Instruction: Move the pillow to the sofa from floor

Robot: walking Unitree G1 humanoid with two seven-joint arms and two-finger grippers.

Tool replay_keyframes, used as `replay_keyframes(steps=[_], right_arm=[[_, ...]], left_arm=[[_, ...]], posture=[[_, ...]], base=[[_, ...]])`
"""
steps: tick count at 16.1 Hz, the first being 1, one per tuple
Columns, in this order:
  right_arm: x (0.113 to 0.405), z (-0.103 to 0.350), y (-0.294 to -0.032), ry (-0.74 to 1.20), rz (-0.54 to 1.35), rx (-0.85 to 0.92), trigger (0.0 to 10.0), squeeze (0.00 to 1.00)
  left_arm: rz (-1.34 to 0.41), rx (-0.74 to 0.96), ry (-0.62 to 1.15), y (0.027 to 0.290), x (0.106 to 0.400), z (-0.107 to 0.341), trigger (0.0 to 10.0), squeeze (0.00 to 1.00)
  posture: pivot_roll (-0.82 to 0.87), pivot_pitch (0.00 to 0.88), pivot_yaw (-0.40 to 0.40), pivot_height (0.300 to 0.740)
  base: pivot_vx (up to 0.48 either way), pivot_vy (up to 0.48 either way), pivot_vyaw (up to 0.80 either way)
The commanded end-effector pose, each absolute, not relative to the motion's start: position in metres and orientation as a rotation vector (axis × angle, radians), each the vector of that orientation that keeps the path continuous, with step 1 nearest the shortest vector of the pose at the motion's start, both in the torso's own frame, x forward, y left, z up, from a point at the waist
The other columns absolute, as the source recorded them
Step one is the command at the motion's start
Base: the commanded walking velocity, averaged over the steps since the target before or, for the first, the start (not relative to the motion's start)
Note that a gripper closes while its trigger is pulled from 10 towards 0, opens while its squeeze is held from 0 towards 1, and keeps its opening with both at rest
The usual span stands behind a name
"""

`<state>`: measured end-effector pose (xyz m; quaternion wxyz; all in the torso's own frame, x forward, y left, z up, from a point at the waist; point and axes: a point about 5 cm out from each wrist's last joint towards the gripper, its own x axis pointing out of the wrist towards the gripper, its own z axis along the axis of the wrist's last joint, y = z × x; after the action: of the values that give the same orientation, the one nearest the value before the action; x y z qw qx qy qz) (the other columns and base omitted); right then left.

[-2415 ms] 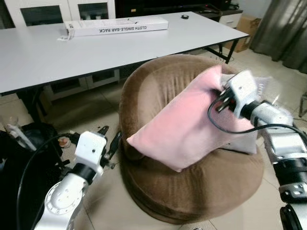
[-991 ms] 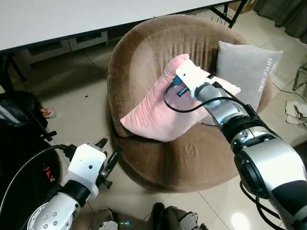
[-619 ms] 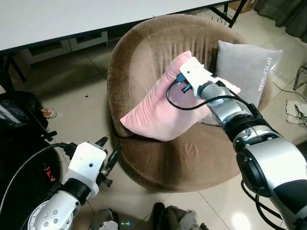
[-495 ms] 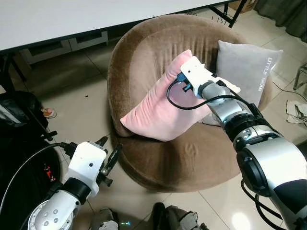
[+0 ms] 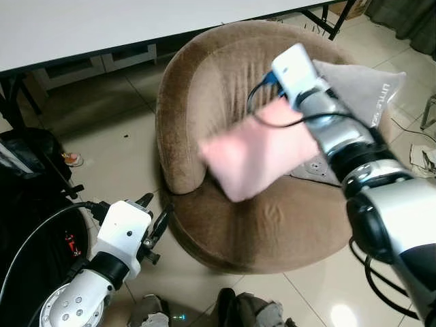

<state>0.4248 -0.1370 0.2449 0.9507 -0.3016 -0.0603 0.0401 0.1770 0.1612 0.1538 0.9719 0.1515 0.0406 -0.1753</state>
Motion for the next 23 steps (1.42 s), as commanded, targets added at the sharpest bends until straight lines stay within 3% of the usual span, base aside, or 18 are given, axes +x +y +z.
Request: replay_keyframes(steps=[1, 4, 9, 14, 17, 20, 23], right_arm=[[0.425, 0.246, -0.146, -0.105, 0.055, -0.567, 10.0, 0.0], [0.423, 0.228, -0.15, -0.023, 0.109, -0.43, 10.0, 0.0], [0.404, 0.169, -0.169, 0.058, 0.128, -0.219, 10.0, 0.0], [0.35, 0.092, -0.191, 0.126, 0.089, -0.225, 10.0, 0.0], [0.299, 0.058, -0.199, 0.215, 0.05, -0.194, 10.0, 0.0], [0.276, 0.058, -0.192, 0.241, 0.031, -0.15, 10.0, 0.0], [0.277, 0.068, -0.187, 0.241, 0.02, -0.149, 10.0, 0.0]], left_arm=[[-0.357, 0.307, 0.097, 0.16, 0.176, 0.152, 10.0, 0.0], [-0.35, 0.293, 0.095, 0.158, 0.18, 0.148, 10.0, 0.0], [-0.186, 0.173, 0.16, 0.156, 0.201, 0.119, 10.0, 0.0], [-0.146, 0.182, 0.164, 0.155, 0.227, 0.099, 10.0, 0.0], [-0.162, 0.185, 0.154, 0.158, 0.239, 0.092, 10.0, 0.0], [-0.141, 0.151, 0.138, 0.161, 0.242, 0.091, 10.0, 0.0], [-0.121, 0.161, 0.137, 0.164, 0.242, 0.088, 10.0, 0.0]], posture=[[0.18, 0.209, -0.16, 0.74], [0.17, 0.182, -0.165, 0.74], [0.11, 0.006, -0.106, 0.74], [0.04, 0.0, -0.04, 0.74], [-0.01, 0.0, 0.009, 0.74], [-0.02, 0.0, 0.002, 0.74], [-0.02, 0.0, -0.014, 0.74]], base=[[0.0, 0.0, 0.0], [0.0, 0.0, 0.0], [0.0, 0.0, 0.0], [0.0, 0.0, 0.0], [0.0, 0.0, 0.0], [0.0, 0.0, 0.0], [0.0, -0.217, 0.0]])
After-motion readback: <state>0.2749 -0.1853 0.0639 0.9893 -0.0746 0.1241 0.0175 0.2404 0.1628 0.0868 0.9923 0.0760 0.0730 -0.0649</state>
